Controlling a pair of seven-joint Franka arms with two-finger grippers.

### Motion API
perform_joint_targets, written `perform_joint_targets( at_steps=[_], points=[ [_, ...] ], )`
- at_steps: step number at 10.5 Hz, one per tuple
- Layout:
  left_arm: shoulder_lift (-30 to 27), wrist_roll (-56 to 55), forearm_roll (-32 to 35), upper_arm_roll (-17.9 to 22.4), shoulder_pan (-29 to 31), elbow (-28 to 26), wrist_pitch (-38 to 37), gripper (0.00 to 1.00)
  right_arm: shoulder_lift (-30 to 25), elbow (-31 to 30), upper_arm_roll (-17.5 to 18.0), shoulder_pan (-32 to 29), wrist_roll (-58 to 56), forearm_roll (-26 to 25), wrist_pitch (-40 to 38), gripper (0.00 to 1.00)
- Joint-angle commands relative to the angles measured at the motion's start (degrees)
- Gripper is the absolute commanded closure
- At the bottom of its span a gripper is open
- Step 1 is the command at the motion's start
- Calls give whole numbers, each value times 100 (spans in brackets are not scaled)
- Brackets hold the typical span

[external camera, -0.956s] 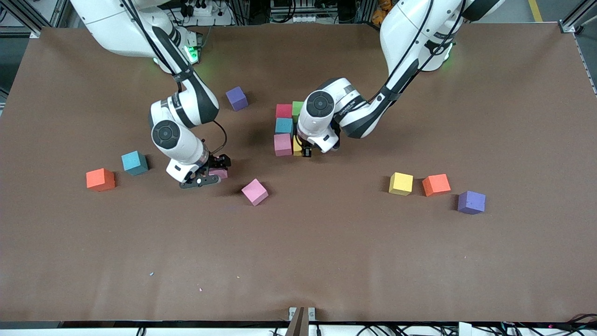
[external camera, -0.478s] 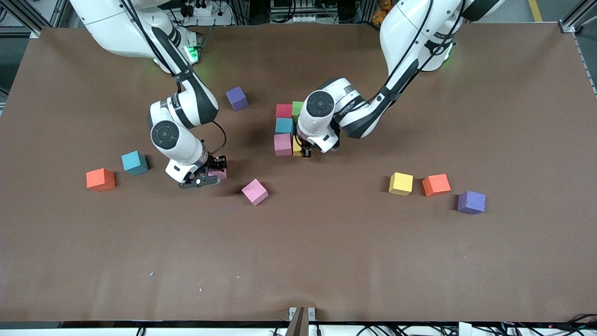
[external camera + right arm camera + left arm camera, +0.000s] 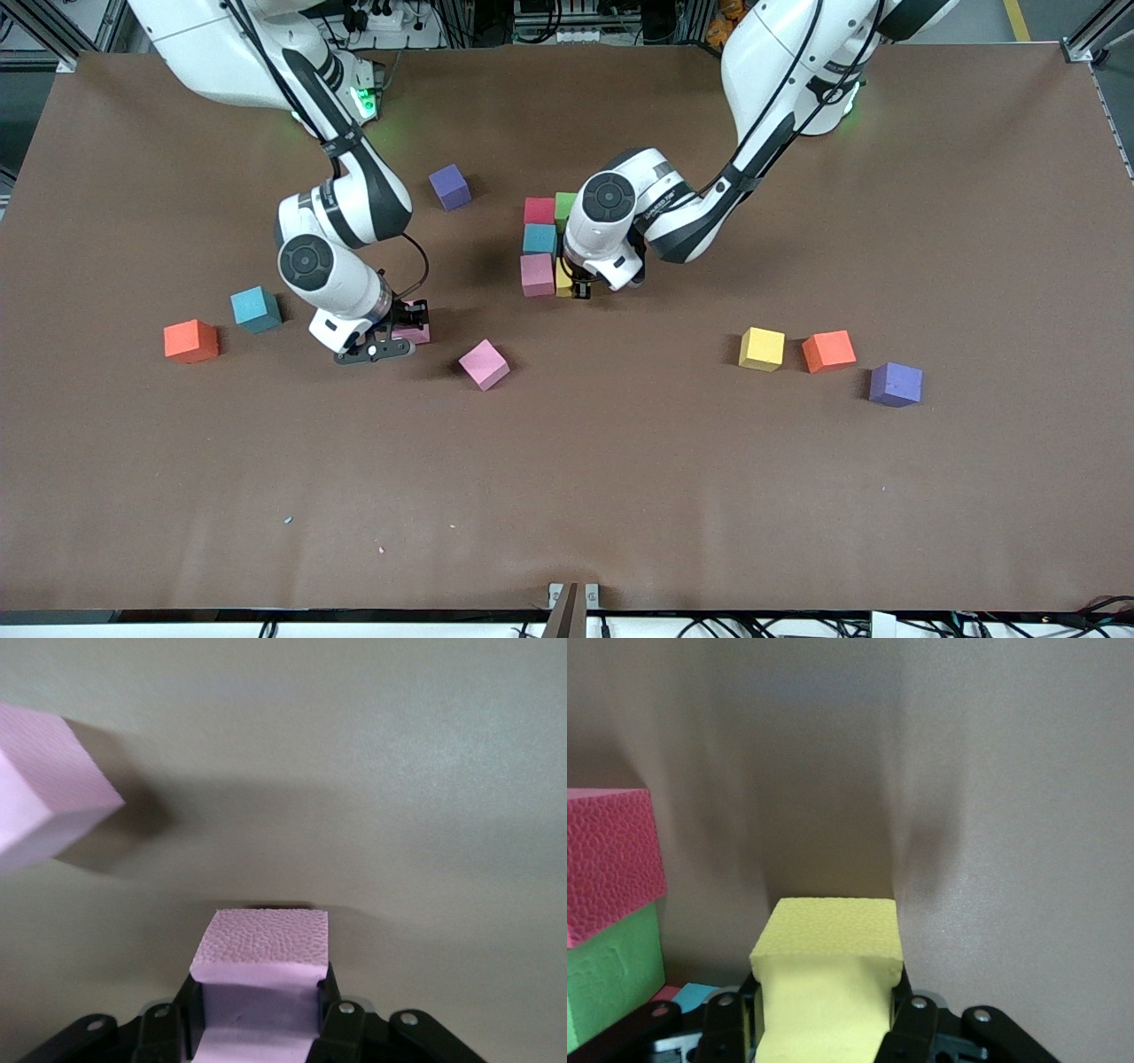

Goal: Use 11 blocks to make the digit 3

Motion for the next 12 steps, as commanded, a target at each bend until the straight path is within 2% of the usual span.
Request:
perform_joint_targets(
  at_steps=[1, 3, 4, 8, 10, 11, 12],
  points=[
    [43, -37, 121, 16, -33, 27, 90, 95, -39, 522, 88, -31, -71, 321, -596, 87],
    [43, -37, 121, 16, -24, 44, 90, 94, -65, 664, 158, -22, 8, 356, -624, 87],
    [43, -46, 121, 16, -24, 44, 116, 94, -65, 787, 280, -22, 165, 417, -624, 90],
    [87, -64, 121, 16, -24, 53, 134, 93, -4, 990, 623, 127, 1481, 567, -615, 93],
    [87, -64, 121, 16, -33, 62, 178, 92, 57, 1007, 668, 259, 1976, 576, -554, 94],
    [105, -64, 121, 16, -33, 70, 178, 91, 118, 1007, 668, 311, 2038, 646, -545, 94],
    [105, -64, 121, 16, -33, 71, 204, 91, 180, 1007, 668, 390, 2056, 951, -484, 94]
  ],
)
